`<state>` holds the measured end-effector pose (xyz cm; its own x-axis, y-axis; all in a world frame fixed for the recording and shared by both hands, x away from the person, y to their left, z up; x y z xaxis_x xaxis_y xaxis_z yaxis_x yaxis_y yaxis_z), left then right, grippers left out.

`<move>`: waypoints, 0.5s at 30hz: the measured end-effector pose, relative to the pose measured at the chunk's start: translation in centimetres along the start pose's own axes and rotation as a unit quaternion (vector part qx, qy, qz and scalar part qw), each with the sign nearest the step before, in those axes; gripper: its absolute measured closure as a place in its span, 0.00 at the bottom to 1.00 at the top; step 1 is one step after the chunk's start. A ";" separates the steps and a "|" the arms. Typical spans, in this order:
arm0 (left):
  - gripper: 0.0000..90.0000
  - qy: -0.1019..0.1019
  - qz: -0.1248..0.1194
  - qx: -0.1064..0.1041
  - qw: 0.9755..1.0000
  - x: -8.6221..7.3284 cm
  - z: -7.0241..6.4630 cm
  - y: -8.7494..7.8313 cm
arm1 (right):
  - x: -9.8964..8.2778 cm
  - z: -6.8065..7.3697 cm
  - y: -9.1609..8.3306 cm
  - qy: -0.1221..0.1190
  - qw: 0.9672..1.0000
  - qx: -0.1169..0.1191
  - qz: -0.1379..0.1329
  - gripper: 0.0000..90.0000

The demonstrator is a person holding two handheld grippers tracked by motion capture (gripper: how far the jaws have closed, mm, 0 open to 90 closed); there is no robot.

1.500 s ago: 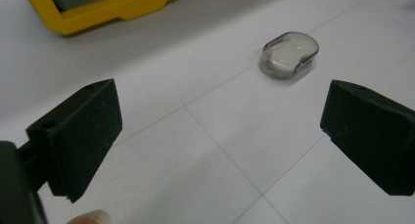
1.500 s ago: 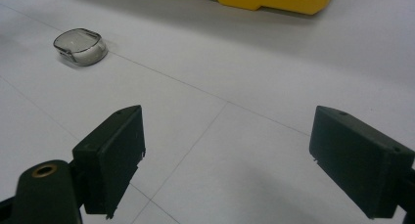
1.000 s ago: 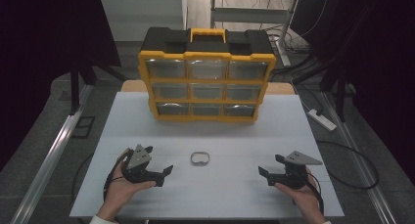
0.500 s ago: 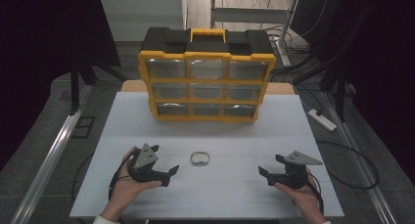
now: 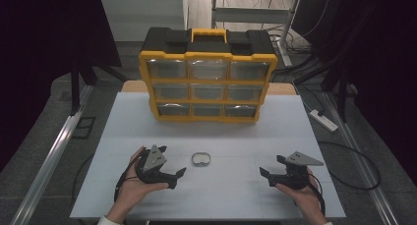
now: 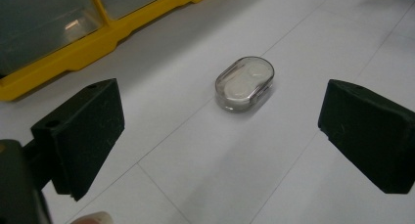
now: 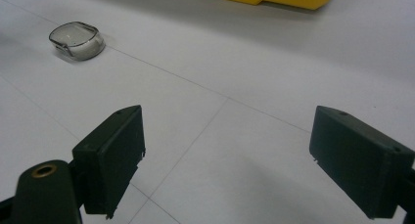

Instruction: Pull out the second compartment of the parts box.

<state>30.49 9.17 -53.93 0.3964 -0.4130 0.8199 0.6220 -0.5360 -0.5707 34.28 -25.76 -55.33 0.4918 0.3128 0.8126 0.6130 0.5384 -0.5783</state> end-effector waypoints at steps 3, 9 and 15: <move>0.05 0.009 0.001 0.000 1.000 0.2 -0.3 0.3 | 0.0 0.0 0.0 0.000 1.000 0.000 0.000 0.14; 0.05 0.027 0.001 0.001 1.000 0.6 -0.7 0.6 | 0.0 0.0 0.0 0.000 1.000 0.000 0.001 0.14; 0.05 0.042 0.001 0.006 0.999 0.8 -0.9 0.9 | 0.0 0.0 0.0 -0.001 1.000 -0.001 0.002 0.14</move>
<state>30.76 7.67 -53.79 0.3393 -0.4742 0.8124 0.6292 -0.5275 -0.5708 34.28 -25.78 -55.38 0.4932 0.3160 0.8105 0.6120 0.5361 -0.5814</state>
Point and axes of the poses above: each handheld gripper's, and its own axes: y roughly forward along the jaws, x roughly out of its top, z roughly to its left, the point moved 8 cm from there along y, roughly forward along the jaws, and after that the axes turned 2 degrees about z, right-handed, at the moved point
